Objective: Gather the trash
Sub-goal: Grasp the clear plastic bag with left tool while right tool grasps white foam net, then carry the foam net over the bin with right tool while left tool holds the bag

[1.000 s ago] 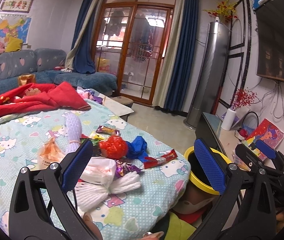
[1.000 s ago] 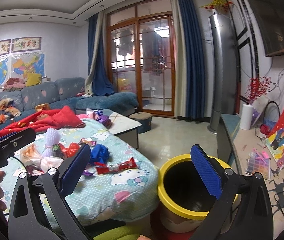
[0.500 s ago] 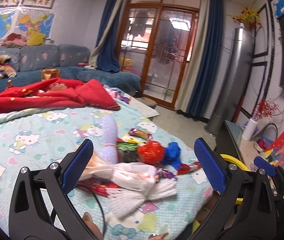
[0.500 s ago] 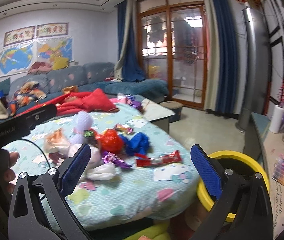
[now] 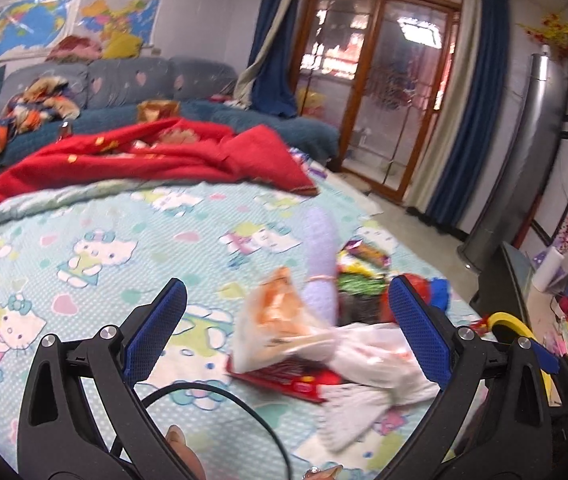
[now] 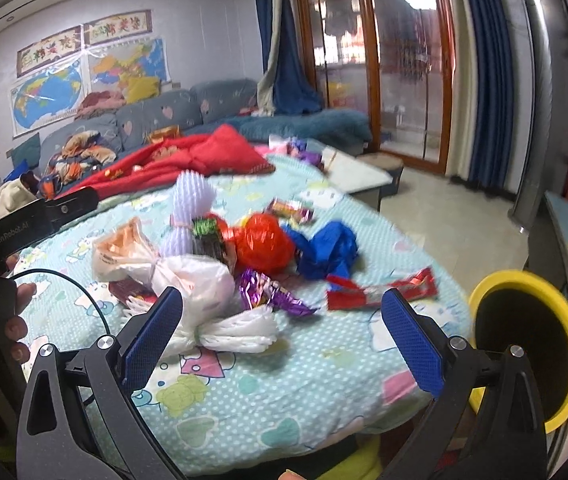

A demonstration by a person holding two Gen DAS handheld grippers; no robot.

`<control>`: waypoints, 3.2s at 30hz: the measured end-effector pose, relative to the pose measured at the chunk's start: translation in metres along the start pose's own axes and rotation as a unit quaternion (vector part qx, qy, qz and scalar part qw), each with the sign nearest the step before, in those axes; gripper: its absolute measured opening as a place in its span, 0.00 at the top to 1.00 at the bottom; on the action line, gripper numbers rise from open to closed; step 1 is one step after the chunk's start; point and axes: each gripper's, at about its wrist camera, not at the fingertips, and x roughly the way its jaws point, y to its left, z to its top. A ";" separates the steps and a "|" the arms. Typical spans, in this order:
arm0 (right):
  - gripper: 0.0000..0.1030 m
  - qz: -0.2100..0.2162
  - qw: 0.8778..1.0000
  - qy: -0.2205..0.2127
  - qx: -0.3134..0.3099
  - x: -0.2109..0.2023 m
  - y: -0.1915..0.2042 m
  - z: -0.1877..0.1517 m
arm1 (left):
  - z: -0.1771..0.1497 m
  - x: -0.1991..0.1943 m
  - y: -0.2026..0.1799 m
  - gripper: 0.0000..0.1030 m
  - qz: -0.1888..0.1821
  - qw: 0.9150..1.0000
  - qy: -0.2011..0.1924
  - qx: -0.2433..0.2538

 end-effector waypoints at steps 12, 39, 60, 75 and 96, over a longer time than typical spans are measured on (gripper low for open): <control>0.41 0.044 0.995 0.085 0.023 0.051 0.000 -0.012 | -0.010 0.048 0.029 0.12 -0.043 0.995 0.080 -0.047; 0.91 0.093 0.994 0.057 0.002 0.004 -0.005 -0.006 | 0.011 0.000 0.019 0.77 -0.103 0.993 0.051 -0.038; 0.92 -0.022 0.999 -0.025 0.030 -0.065 -0.065 0.015 | 0.027 -0.036 -0.057 0.77 -0.169 0.985 0.008 0.029; 0.92 -0.124 0.985 -0.059 0.107 -0.093 -0.136 0.012 | 0.019 -0.034 -0.115 0.77 -0.220 0.972 0.014 0.078; 0.92 -0.231 0.948 -0.100 0.196 -0.129 -0.214 -0.006 | -0.007 -0.013 -0.199 0.77 -0.261 0.953 0.041 0.146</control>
